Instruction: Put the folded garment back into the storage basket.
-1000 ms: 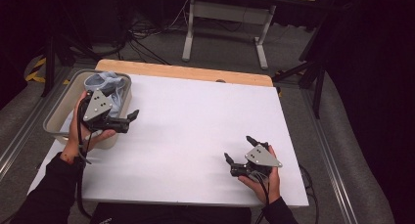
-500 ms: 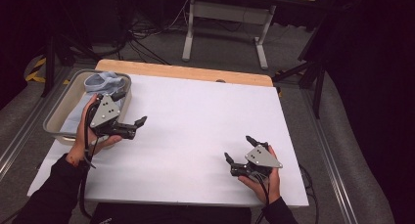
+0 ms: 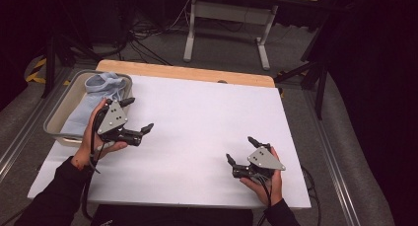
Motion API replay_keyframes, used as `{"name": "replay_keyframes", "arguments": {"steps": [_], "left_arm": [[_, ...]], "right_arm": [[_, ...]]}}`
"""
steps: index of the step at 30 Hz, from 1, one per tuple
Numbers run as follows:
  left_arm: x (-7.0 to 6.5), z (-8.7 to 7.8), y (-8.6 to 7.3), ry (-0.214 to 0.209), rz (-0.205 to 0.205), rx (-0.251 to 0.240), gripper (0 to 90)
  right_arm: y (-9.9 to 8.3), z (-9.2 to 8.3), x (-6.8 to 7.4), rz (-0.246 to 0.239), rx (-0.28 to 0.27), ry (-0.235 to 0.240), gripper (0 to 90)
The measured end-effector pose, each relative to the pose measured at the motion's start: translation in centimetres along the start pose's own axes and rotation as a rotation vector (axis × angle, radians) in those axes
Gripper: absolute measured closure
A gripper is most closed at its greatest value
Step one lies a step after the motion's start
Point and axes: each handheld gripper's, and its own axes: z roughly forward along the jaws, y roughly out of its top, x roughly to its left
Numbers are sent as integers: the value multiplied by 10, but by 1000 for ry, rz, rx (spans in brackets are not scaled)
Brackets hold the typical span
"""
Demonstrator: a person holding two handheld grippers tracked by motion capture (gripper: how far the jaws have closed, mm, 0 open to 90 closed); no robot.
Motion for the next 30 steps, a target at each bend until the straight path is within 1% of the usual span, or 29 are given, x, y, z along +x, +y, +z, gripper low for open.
{"name": "replay_keyframes", "arguments": {"steps": [1, 2, 3, 6, 8, 9, 11, 12, 14, 15, 17, 18, 19, 21, 25, 26, 27, 30], "left_arm": [[-1, 0, 0, -1, 6, 3, 52], [-2, 0, 0, -3, 4, 3, 52], [-2, 0, 0, -12, 8, 5, 51], [-5, -2, -1, -6, 14, 6, 49], [-6, -5, -3, -11, 19, 9, 48], [-6, -6, -4, -20, 16, 10, 48], [-7, -8, -6, -28, 24, 11, 46], [-8, -10, -8, -49, 25, 11, 48], [-9, -11, -9, -64, 29, 0, 48], [-9, -12, -9, -66, 23, -2, 49], [-11, -13, -10, -60, 28, 4, 54], [-12, -13, -11, -66, 27, 5, 54], [-12, -13, -11, -62, 31, 11, 54], [-15, -13, -13, -60, 27, 13, 57], [-19, -14, -16, -53, 37, 28, 59], [-20, -14, -16, -55, 35, 26, 60], [-21, -15, -17, -56, 45, 29, 60], [-23, -17, -18, -62, 49, 33, 58]], "right_arm": [[0, 0, 0, -1, -1, -1, 108], [0, 0, 0, -2, -3, 0, 108], [0, 0, 0, -4, -4, 2, 108], [1, -1, 0, 1, -8, 0, 108], [1, -1, 0, 0, -9, -1, 107], [1, -1, 0, -1, -8, -1, 107], [1, -1, 1, -3, -6, 2, 108], [1, -1, 1, -7, -7, 1, 108], [2, -1, 1, -5, -9, -1, 108], [2, -1, 1, -7, -9, -1, 108], [2, -2, 1, -7, -9, -2, 107], [2, -2, 1, -6, -10, -2, 108], [2, -2, 1, -8, -10, -3, 107], [2, -2, 1, -9, -10, -3, 108], [3, -3, 1, -14, -14, -3, 108], [3, -3, 1, -11, -15, -2, 108], [3, -3, 1, -11, -16, -3, 108], [3, -4, 1, -12, -17, -4, 109]]}}
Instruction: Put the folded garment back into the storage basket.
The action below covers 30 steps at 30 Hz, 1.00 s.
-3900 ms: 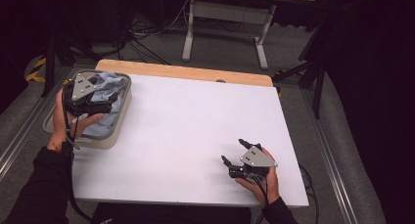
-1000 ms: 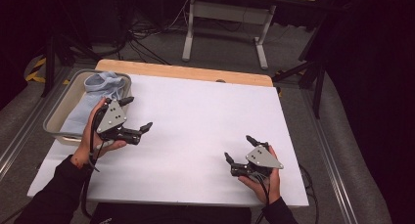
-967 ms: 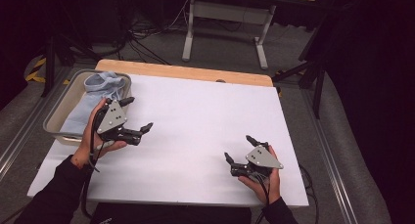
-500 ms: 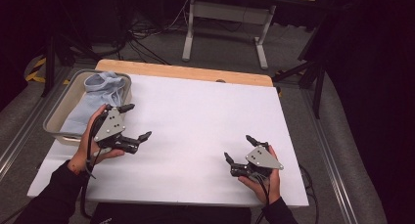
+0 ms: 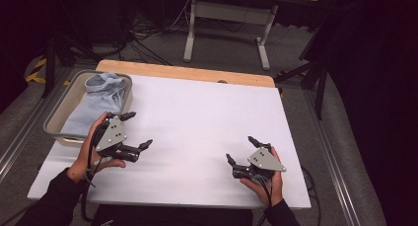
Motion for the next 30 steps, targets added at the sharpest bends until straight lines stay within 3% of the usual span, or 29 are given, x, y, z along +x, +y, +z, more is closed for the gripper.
{"name": "replay_keyframes", "arguments": {"steps": [4, 15, 23, 30], "left_arm": [[-2, -3, -3, -32, 7, -3, 50], [-8, -9, -10, -8, 16, 11, 43], [-12, -8, -25, -2, -22, 22, 41], [-20, -6, -35, 16, -8, 49, 45]], "right_arm": [[0, 0, 0, -4, 0, -1, 109], [1, -1, 4, -22, -6, 8, 109], [0, 0, 5, -23, -7, 17, 109], [0, -1, 6, -24, -7, 22, 107]]}}
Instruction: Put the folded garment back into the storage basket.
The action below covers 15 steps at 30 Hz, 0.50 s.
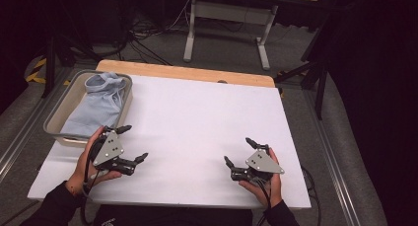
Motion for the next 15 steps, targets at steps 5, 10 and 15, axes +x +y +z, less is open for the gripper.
{"name": "replay_keyframes", "arguments": {"steps": [5, 10, 15], "left_arm": [[-5, 3, -7, -20, -40, 9, 49], [-6, 1, -15, -5, -45, 34, 49], [-4, -2, -23, -3, -82, 46, 49]], "right_arm": [[0, -1, 1, 1, -2, 2, 107], [-1, -1, 2, 3, 0, 17, 107], [-2, -1, 3, -2, 2, 23, 106]]}}
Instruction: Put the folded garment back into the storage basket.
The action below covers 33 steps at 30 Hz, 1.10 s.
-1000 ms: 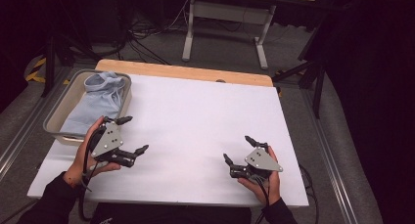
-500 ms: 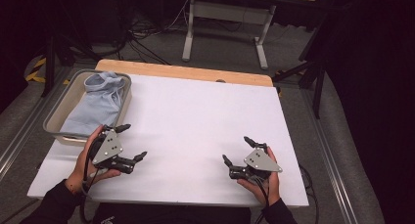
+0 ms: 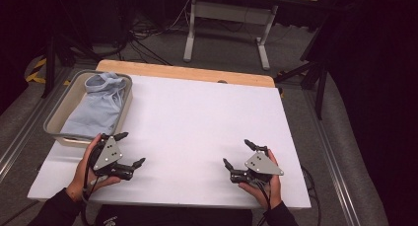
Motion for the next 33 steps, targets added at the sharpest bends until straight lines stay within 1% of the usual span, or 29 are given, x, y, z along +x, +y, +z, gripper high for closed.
{"name": "replay_keyframes", "arguments": {"steps": [3, 6, 8, 10, 16, 20, 22, 26, 28, 33], "left_arm": [[0, -2, -2, -1, -13, 0, 49], [-1, -4, -4, 5, 4, 11, 48], [-1, -4, -4, -3, 0, 11, 49], [-1, -3, -4, 5, 11, 13, 49], [0, -4, -5, 8, -1, 19, 49], [-2, -4, -3, -6, 6, 15, 49], [-2, -3, -4, -9, 13, 25, 49], [-3, -5, -4, -10, 14, 13, 49], [-3, -6, -3, -10, 24, 13, 48], [-3, -5, -3, -20, 16, 6, 49]], "right_arm": [[-1, 1, 0, 0, 5, 2, 105], [-4, 2, 0, -1, 14, 6, 105], [-4, 2, 0, -1, 16, 8, 105], [-4, 2, 1, -6, 16, 13, 105], [-5, 2, 0, -10, 13, 18, 106], [-6, 3, 0, -16, 22, 24, 106], [-5, 3, 0, -17, 24, 22, 106], [-4, 1, 2, -18, 19, 16, 106], [-3, 1, 3, -24, 17, 14, 106], [-5, 3, 4, -23, 29, 21, 106]]}}
